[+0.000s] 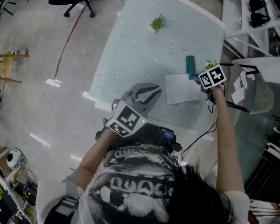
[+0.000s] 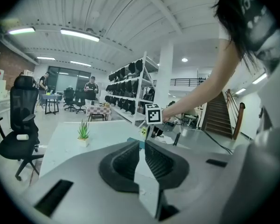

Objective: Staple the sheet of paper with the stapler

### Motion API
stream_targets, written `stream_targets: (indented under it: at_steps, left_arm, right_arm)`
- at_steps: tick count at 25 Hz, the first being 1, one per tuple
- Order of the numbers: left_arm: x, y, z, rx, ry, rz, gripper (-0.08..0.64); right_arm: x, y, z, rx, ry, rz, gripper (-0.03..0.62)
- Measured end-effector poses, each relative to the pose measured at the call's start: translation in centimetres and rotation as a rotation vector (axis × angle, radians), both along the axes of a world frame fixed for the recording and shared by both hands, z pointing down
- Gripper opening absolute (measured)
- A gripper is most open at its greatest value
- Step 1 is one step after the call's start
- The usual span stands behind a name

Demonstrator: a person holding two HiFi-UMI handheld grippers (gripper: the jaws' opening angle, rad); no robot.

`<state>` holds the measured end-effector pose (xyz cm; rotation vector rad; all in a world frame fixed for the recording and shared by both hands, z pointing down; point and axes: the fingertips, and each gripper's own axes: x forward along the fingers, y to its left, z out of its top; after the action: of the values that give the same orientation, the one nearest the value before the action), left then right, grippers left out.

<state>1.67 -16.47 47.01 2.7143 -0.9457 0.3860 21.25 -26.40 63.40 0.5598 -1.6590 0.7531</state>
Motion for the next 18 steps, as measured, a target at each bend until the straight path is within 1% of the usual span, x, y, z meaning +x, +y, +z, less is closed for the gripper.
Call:
stream_targets:
  at_steps: [3, 6, 10, 13, 15, 18]
  left_arm:
    - [-0.4, -0.2, 0.9, -0.027, -0.002, -0.012, 0.034]
    - [-0.8, -0.8, 1.1, -0.034, -0.001, -0.027, 0.034]
    - [-1.2, -1.7, 0.4, -0.008, -0.008, -0.032, 0.034]
    - [-2.1, -2.2, 0.0, 0.009, -0.024, -0.041, 0.034]
    - [-2.9, -2.3, -0.4, 0.022, -0.034, -0.042, 0.034]
    - [-4.4, -2.4, -1.2, 0.037, -0.043, -0.048, 0.034]
  right_arm:
    - [-0.1, -0.1, 0.3, -0.020, 0.022, -0.009, 0.005]
    - [-0.1, 0.2, 0.8, -0.008, 0.034, 0.002, 0.003]
    - [0.1, 0.0, 0.7, -0.035, -0.038, 0.054, 0.002]
    - [0.0, 0.1, 0.7, -0.041, -0.045, 0.031, 0.002]
    - [0.2, 0.1, 0.7, -0.025, -0.051, 0.037, 0.002]
    - [0.2, 0.0, -0.4, 0.041, -0.107, 0.113, 0.003]
